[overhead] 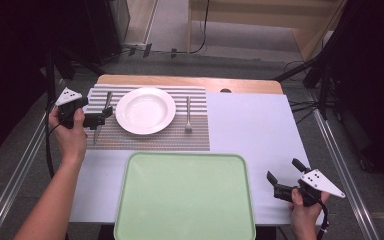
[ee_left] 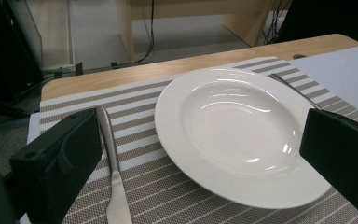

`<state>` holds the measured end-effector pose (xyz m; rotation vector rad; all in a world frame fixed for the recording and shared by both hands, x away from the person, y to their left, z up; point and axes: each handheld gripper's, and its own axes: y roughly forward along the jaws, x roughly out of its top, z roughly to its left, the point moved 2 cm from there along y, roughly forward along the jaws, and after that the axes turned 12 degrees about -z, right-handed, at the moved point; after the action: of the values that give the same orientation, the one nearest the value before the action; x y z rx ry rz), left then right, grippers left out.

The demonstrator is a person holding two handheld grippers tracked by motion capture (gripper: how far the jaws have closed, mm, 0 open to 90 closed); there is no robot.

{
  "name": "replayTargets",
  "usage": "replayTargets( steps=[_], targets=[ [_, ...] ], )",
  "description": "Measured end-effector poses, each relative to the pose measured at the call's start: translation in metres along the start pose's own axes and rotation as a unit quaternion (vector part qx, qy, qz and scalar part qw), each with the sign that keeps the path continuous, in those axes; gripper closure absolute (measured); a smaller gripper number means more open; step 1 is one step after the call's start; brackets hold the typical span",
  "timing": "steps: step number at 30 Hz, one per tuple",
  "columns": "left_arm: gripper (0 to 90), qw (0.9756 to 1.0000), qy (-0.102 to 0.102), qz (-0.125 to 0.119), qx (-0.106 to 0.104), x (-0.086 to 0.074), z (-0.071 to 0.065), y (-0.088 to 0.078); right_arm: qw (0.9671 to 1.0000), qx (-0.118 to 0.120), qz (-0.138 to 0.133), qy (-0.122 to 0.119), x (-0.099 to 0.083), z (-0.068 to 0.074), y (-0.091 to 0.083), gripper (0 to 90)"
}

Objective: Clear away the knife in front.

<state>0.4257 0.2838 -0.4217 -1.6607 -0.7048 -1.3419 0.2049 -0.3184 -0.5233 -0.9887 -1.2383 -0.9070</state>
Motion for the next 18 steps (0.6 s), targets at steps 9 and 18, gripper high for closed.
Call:
replayTargets(
  steps=[9, 18],
  targets=[
    [2.2, 0.9992, -0.028, 0.023, 0.013, 0.001, 0.016, 0.023, 1.0, 0.001, 0.001, 0.002, 0.0, 0.0, 0.0, 0.0],
    [4.6, 0.9959, -0.046, 0.073, 0.029, -0.005, 0.031, 0.05, 1.0, 0.0, 0.0, 0.003, 0.0, -0.001, 0.0, 0.0]
  ],
)
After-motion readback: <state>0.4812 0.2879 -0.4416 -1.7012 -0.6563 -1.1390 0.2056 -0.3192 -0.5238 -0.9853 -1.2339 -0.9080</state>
